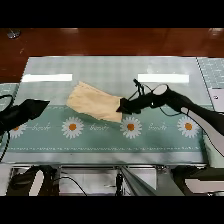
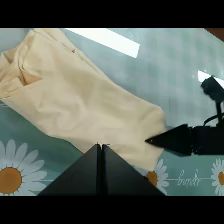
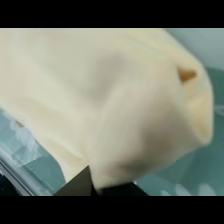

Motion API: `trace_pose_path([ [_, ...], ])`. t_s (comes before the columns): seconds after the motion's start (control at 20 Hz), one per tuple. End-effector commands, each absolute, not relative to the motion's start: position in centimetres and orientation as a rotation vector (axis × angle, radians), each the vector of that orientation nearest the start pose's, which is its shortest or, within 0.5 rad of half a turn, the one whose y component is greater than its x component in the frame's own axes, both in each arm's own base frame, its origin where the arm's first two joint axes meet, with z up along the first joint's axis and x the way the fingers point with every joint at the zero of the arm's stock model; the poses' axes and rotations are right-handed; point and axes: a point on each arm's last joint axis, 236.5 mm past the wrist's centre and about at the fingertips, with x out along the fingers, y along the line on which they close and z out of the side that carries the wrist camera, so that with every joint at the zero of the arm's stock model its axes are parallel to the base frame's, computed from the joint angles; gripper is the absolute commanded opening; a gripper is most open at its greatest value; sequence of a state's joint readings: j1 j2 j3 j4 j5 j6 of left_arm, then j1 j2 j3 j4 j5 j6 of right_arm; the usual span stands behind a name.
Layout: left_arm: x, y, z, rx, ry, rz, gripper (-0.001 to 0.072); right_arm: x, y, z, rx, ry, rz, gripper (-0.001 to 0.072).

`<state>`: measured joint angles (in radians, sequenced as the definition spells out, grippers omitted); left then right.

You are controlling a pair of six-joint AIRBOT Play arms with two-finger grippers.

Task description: Fold the shirts.

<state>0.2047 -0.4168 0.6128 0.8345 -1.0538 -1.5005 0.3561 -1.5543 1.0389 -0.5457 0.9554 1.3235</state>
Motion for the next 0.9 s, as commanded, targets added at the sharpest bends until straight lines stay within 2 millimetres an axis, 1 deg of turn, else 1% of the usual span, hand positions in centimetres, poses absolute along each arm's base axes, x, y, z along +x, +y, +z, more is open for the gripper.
trace_pose_path([
  [0.0, 26.4, -8.6, 12.4, -0.624, 0.738, -0.283, 0.0024, 36.6, 30.9, 3.8, 0.449, 1.286, 0.814, 0.0028],
  [0.05, 26.4, -8.6, 12.4, -0.624, 0.738, -0.283, 0.0024, 38.1, 30.1, 6.8, 0.374, 1.216, 0.804, 0.0028],
  [0.1, 26.4, -8.6, 12.4, -0.625, 0.739, -0.283, 0.0024, 39.7, 28.7, 9.6, 0.303, 1.156, 0.778, 0.0028],
  [0.15, 26.4, -8.6, 12.4, -0.625, 0.739, -0.283, 0.0024, 41.4, 26.5, 12.1, 0.286, 1.126, 0.709, 0.0028],
  [0.2, 26.4, -8.6, 12.4, -0.625, 0.739, -0.283, 0.0024, 42.4, 24.5, 14.5, 0.282, 1.097, 0.667, 0.0028],
  [0.25, 26.4, -8.6, 12.4, -0.625, 0.739, -0.283, 0.0024, 42.9, 22.5, 16.8, 0.272, 1.072, 0.649, 0.0028],
  [0.35, 26.4, -8.6, 12.4, -0.625, 0.738, -0.283, 0.0024, 43.0, 18.2, 20.1, 0.287, 1.057, 0.592, 0.0028],
  [0.4, 26.4, -8.6, 12.4, -0.625, 0.738, -0.283, 0.0024, 42.7, 15.8, 20.9, 0.304, 1.065, 0.553, 0.0028],
  [0.5, 26.4, -8.6, 12.4, -0.625, 0.735, -0.282, 0.0024, 42.0, 10.2, 22.0, 0.389, 1.082, 0.419, 0.0028],
  [0.55, 26.4, -8.6, 12.4, -0.625, 0.735, -0.281, 0.0024, 41.5, 6.8, 22.5, 0.430, 1.078, 0.323, 0.0028],
  [0.6, 26.4, -8.6, 12.4, -0.625, 0.734, -0.281, 0.0024, 40.6, 3.3, 22.8, 0.465, 1.081, 0.213, 0.0028],
  [0.65, 26.4, -8.6, 12.4, -0.625, 0.734, -0.281, 0.0024, 39.3, 0.2, 22.9, 0.489, 1.093, 0.117, 0.0028],
  [0.7, 26.4, -8.6, 12.4, -0.625, 0.734, -0.281, 0.0024, 37.3, -2.7, 22.9, 0.502, 1.117, 0.020, 0.0028],
  [0.75, 26.5, -8.6, 12.4, -0.625, 0.733, -0.281, 0.0024, 35.2, -5.3, 22.8, 0.503, 1.149, -0.072, 0.0028],
  [0.8, 26.5, -8.5, 12.5, -0.625, 0.730, -0.279, 0.0024, 33.4, -7.8, 23.0, 0.504, 1.148, -0.174, 0.0028],
  [0.85, 26.7, -8.4, 12.6, -0.626, 0.720, -0.275, 0.0024, 31.6, -10.0, 23.5, 0.519, 1.117, -0.267, 0.0028],
])
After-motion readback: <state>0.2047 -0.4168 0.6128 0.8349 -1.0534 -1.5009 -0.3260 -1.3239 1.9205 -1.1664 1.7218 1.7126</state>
